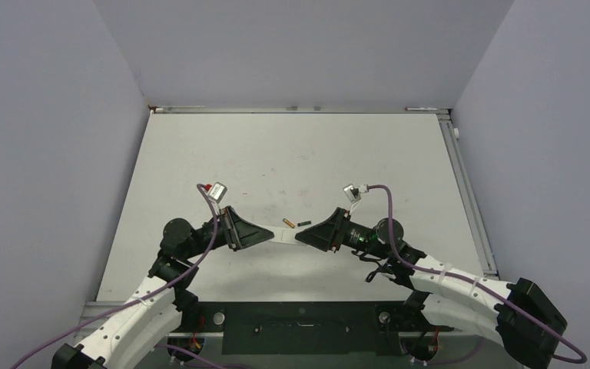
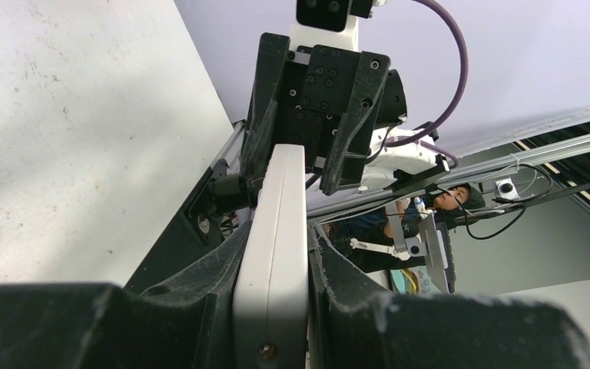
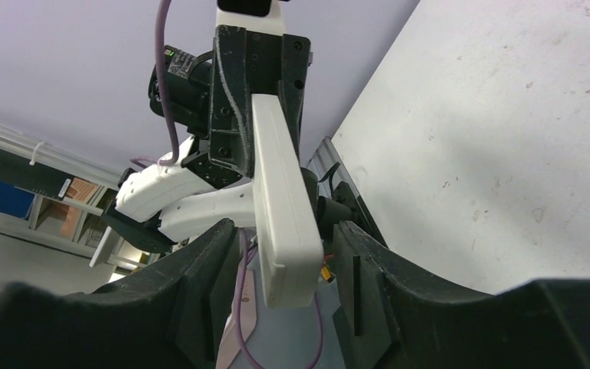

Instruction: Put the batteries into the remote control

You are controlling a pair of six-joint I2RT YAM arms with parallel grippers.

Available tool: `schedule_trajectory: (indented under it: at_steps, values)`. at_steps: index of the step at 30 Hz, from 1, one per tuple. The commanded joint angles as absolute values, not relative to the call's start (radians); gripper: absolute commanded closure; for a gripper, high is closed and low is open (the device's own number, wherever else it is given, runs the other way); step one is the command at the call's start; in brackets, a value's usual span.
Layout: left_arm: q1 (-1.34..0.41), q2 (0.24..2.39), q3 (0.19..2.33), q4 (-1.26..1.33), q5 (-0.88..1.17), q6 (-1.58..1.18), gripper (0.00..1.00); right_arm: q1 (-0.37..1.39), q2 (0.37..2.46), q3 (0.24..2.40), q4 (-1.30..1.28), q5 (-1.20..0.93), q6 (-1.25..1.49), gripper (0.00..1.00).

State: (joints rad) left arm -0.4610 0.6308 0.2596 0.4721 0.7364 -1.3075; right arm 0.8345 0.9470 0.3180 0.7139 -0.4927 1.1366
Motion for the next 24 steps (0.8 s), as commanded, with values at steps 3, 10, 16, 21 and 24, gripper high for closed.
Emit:
schedule_trajectory:
  at_steps: [3, 10, 16, 21, 24]
  values:
    - [-0.455, 0.637, 0.253, 0.565, 0.732, -1.324, 1.0, 0.854, 0.971, 0.322, 0.854, -0.481, 1.154, 0.53]
    - [-0.454, 0.641, 0.251, 0.575, 0.733, -1.325, 1.0, 0.869, 0.995, 0.327, 0.879, -0.476, 1.158, 0.57]
    - [-0.455, 0.639, 0.249, 0.574, 0.741, -1.327, 1.0, 0.873, 0.996, 0.326, 0.886, -0.465, 1.161, 0.65]
    - [-0.454, 0.635, 0.245, 0.574, 0.746, -1.328, 1.0, 0.873, 0.984, 0.321, 0.887, -0.459, 1.164, 0.76]
    - [-0.454, 0.634, 0.241, 0.574, 0.746, -1.328, 1.0, 0.873, 0.975, 0.313, 0.893, -0.457, 1.168, 0.87]
